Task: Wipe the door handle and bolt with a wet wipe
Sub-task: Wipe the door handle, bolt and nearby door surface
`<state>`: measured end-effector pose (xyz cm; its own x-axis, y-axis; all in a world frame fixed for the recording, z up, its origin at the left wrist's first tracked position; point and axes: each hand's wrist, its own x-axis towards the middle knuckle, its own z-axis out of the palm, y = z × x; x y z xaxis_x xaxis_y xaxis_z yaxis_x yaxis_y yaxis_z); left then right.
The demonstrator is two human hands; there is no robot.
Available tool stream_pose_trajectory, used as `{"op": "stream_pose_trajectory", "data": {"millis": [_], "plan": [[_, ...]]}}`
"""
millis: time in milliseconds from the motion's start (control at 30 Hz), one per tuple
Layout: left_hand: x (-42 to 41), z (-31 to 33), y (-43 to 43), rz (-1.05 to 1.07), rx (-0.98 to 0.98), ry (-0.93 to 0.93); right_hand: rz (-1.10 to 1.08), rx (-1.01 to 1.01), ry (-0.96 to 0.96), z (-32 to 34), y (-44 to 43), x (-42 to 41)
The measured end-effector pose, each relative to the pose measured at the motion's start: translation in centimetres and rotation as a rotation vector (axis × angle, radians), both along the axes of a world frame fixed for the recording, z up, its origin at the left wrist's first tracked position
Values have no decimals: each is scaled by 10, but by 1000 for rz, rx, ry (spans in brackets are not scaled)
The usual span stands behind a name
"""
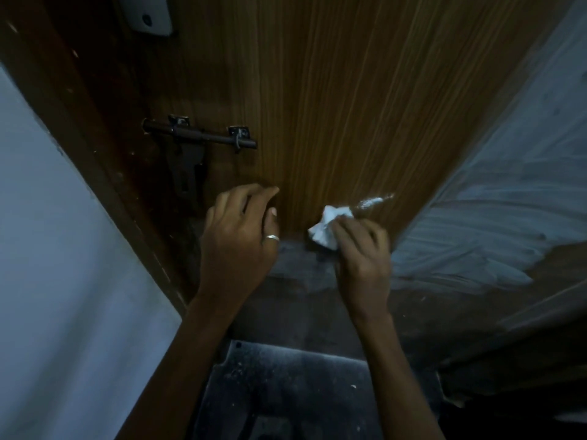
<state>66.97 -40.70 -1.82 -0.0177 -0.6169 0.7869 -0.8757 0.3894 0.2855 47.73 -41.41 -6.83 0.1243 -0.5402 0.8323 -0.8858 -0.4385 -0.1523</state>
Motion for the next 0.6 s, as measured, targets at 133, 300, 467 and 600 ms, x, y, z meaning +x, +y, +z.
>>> {"op": "stream_pose_trajectory", "data": {"millis": [133,300,467,600], "plan": [[-7,-1,-3,-33,16,14,-93,-169,-208,44,-12,4],[-14,1,-7,-36,32,23,58,-109,-51,25,-15,36],[-17,2,-10,-46,57,19,34,31,-13,-2,2,-11],[-20,7,-12,-44,53,41,-131,-165,-200,44,-5,-21]]}}
